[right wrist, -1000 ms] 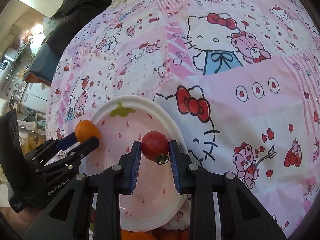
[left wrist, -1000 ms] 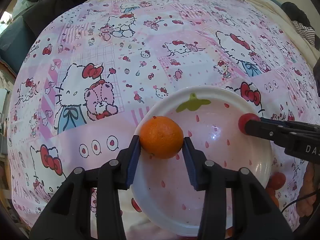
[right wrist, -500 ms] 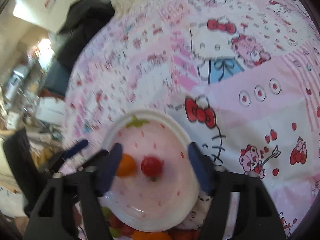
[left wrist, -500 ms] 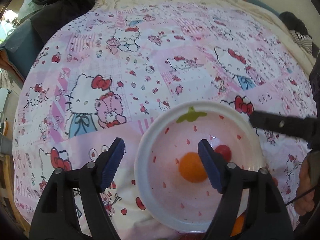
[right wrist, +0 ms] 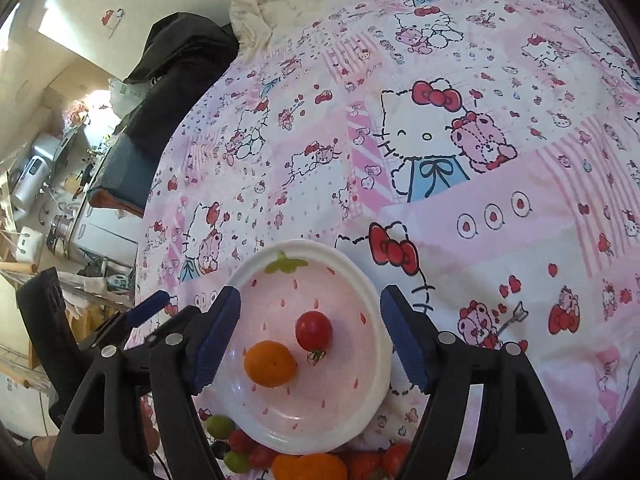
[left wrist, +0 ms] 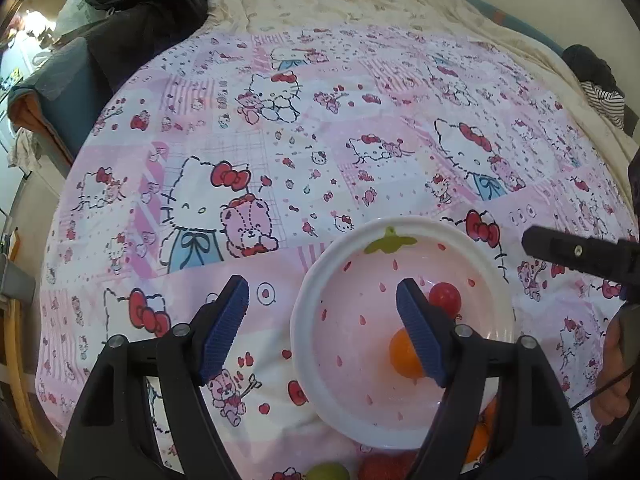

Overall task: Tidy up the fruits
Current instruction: 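Place the orange and tomato onto the white plate, opening both tools, then grasp a dark grape with the left tool while the right tool grasps a large orange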

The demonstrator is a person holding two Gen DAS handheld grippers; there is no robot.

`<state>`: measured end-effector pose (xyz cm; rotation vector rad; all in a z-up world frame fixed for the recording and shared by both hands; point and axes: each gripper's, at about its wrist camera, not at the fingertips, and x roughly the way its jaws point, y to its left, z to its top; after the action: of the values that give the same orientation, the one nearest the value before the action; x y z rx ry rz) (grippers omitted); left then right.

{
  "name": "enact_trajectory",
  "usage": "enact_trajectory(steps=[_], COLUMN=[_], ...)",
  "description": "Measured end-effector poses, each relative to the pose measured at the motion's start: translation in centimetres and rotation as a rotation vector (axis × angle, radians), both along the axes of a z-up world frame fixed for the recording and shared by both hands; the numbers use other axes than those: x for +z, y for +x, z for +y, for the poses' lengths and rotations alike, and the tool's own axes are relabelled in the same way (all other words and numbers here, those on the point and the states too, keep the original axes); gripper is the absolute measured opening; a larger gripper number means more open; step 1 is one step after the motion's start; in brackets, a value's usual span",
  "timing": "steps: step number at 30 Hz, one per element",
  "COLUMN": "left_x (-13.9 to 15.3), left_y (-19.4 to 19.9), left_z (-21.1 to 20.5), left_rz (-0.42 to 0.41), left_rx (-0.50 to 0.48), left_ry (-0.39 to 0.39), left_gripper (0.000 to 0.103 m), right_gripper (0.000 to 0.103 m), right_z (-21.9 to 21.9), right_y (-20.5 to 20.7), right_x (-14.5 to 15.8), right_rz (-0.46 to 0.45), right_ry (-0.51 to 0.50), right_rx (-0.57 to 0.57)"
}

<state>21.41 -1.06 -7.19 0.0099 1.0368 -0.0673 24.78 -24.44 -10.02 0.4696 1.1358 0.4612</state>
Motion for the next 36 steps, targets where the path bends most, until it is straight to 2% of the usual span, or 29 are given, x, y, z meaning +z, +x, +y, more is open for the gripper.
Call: enact_trajectory(steps=[10, 20, 26, 28, 30, 36], left_x=[2.8, 6.4, 7.8, 7.9, 8.0, 7.5], left_y=[-2.8, -7.5, -10.2, -11.0, -11.8, -14.1], left_z=[0.6, 1.1, 2.6, 3.0, 3.2, 3.3], left_rz=[-0.040, -0.161, -0.217, -0.216, -0.215, -0.178], left_rx=[0.053, 0.022, 0.065, 0.070, 0.071, 0.071], left_ry=[-0.016, 0.002, -0.017, -0.034, -0.048, -0.044], left_gripper=[0.074, 0.074, 0.074, 0.084, 0.091, 0.091], right_gripper=[0.075, 0.075, 0.075, 0.075, 0.075, 0.075], right_z=[0.4, 0.1, -0.4, -0.5, -0.6, -0.6], right_y=[-3.3, -8.1, -10.4, -11.1, -11.6, -13.2], right_x=[3.0, 5.7, 6.4, 6.3, 6.2, 5.8], right_rz=[-0.055, -0.113, -0.124, -0.118, -0.112, -0.093], right_ry=[-0.029, -0.031, -0.033, -0.029, -0.027, -0.032], right_rx=[0.039, 0.047, 0.029, 0.024, 0.021, 0.022])
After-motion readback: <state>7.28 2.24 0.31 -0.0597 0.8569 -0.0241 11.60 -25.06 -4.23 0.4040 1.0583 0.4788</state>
